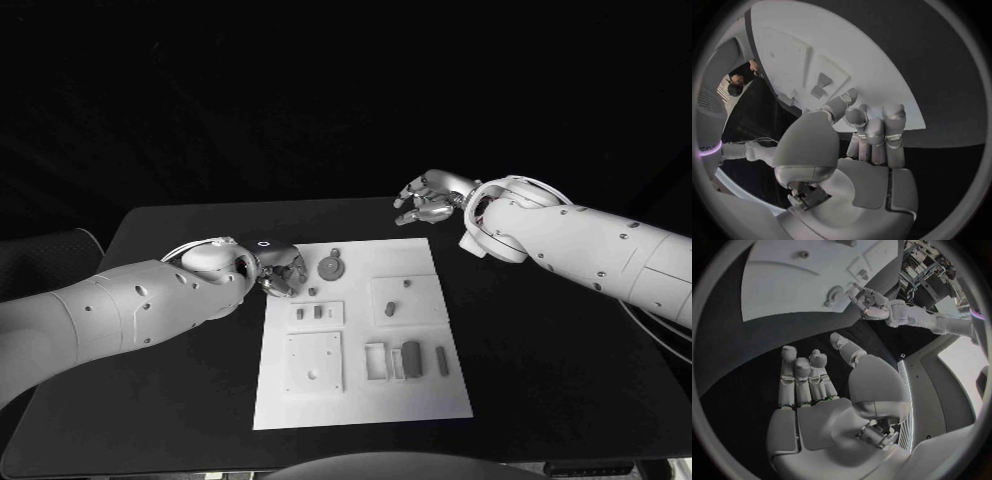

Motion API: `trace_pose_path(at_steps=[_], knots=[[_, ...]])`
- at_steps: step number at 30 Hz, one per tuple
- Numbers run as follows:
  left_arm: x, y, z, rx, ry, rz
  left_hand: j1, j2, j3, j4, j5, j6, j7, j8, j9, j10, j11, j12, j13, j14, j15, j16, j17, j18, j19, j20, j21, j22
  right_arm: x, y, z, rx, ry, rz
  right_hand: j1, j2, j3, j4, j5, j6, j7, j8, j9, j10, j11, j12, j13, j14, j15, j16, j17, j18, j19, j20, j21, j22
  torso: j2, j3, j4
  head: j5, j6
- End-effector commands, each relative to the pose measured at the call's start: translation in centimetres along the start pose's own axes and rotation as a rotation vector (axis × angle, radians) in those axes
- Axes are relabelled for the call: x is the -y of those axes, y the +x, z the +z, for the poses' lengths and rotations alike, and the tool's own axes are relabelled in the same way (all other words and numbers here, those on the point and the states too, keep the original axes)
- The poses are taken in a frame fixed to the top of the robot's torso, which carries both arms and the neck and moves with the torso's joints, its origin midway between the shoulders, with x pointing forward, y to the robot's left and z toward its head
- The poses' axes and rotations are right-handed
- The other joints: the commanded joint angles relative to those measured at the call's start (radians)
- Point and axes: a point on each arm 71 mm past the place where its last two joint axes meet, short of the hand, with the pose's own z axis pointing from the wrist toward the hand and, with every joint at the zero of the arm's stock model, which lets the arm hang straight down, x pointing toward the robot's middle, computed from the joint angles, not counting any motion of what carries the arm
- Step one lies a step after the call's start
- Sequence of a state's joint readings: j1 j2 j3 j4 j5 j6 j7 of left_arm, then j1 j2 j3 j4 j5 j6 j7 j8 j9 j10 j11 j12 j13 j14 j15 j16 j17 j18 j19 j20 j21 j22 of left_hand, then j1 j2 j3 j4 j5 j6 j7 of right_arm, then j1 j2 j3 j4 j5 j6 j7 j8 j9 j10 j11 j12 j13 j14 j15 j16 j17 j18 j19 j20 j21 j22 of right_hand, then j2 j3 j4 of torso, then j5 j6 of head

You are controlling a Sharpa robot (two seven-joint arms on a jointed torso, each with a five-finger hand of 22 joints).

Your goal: Assemble the parts on the task board

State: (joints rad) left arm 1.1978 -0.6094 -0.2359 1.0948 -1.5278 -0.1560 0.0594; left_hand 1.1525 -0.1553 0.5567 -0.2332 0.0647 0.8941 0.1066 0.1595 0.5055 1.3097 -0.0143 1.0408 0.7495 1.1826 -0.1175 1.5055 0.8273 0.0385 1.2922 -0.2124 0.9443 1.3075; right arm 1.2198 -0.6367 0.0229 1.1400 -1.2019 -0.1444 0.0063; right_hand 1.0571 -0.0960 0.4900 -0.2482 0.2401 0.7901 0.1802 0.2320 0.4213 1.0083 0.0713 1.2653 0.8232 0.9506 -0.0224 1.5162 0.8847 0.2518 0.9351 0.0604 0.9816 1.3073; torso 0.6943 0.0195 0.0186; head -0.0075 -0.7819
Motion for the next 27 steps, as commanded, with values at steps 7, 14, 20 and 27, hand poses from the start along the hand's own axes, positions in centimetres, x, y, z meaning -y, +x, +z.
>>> trace_pose_path(at_steps=[7, 14, 20, 27], knots=[[-1.5, -0.4, -1.0, 0.058, -0.035, -0.031, 0.002, -0.012, 0.003, 0.010, -0.006, -0.009, 0.000, -0.003, -0.002, 0.003, 0.006, -0.007, -0.003, 0.004, 0.002, -0.006, 0.001, 0.092, 0.006, 0.002, -0.005, 0.007, 0.3, -0.3, -0.4, 0.011, -0.011, -0.004, -0.006, 0.002, 0.002, 0.004, 0.005, 0.001, 0.006, 0.005, -0.002, -0.007, 0.001, 0.007, -0.001, -0.002, -0.008, 0.003, -0.002, 0.010, 0.001, -0.005, -0.004, 0.004, 0.000, 0.0001, 0.0003, -0.001, 0.009], [-4.0, -2.8, -2.9, 0.200, -0.092, -0.261, -0.009, -0.002, 0.008, 0.029, -0.006, 0.056, 0.001, 0.043, 0.012, -0.040, 0.007, -0.030, -0.009, -0.026, 0.002, -0.039, -0.008, 0.097, -0.021, 0.003, -0.033, -0.001, 0.6, -0.2, -1.9, 0.022, -0.038, -0.040, 0.009, 0.009, 0.006, -0.007, 0.006, 0.010, 0.003, 0.011, 0.000, 0.000, -0.001, 0.011, -0.002, 0.003, -0.010, 0.006, -0.002, 0.010, 0.007, -0.007, -0.001, 0.005, 0.000, 0.0005, 0.0011, -0.006, 0.018], [-6.0, -4.9, -4.7, 0.327, -0.143, -0.602, -0.030, 0.000, 0.027, 0.042, -0.007, 0.063, 0.010, 0.059, 0.014, -0.183, 0.019, -0.181, -0.076, -0.136, 0.023, -0.202, -0.073, 0.077, -0.143, 0.030, -0.155, -0.055, 1.2, 0.8, -3.6, 0.030, -0.062, -0.064, 0.019, 0.009, 0.006, -0.020, 0.002, 0.025, -0.002, 0.020, 0.003, 0.007, -0.006, 0.013, -0.005, 0.008, -0.014, 0.007, -0.004, 0.010, 0.012, -0.009, 0.001, 0.005, -0.001, 0.0017, 0.0007, -0.005, 0.024], [-6.4, -5.4, -6.3, 0.370, -0.130, -0.796, -0.073, -0.013, 0.013, 0.029, -0.008, 0.025, 0.054, 0.063, 0.014, -0.262, 0.071, -0.470, -0.249, -0.238, 0.085, -0.457, -0.183, 0.030, -0.270, 0.078, -0.358, -0.181, 2.2, 3.2, -5.0, -0.001, -0.076, -0.120, 0.025, 0.004, 0.005, -0.030, -0.002, 0.037, -0.007, 0.028, 0.006, 0.015, -0.011, 0.015, -0.007, 0.014, -0.019, 0.008, -0.005, 0.010, 0.018, -0.011, 0.003, 0.005, -0.001, 0.0006, -0.0003, -0.008, 0.030]])
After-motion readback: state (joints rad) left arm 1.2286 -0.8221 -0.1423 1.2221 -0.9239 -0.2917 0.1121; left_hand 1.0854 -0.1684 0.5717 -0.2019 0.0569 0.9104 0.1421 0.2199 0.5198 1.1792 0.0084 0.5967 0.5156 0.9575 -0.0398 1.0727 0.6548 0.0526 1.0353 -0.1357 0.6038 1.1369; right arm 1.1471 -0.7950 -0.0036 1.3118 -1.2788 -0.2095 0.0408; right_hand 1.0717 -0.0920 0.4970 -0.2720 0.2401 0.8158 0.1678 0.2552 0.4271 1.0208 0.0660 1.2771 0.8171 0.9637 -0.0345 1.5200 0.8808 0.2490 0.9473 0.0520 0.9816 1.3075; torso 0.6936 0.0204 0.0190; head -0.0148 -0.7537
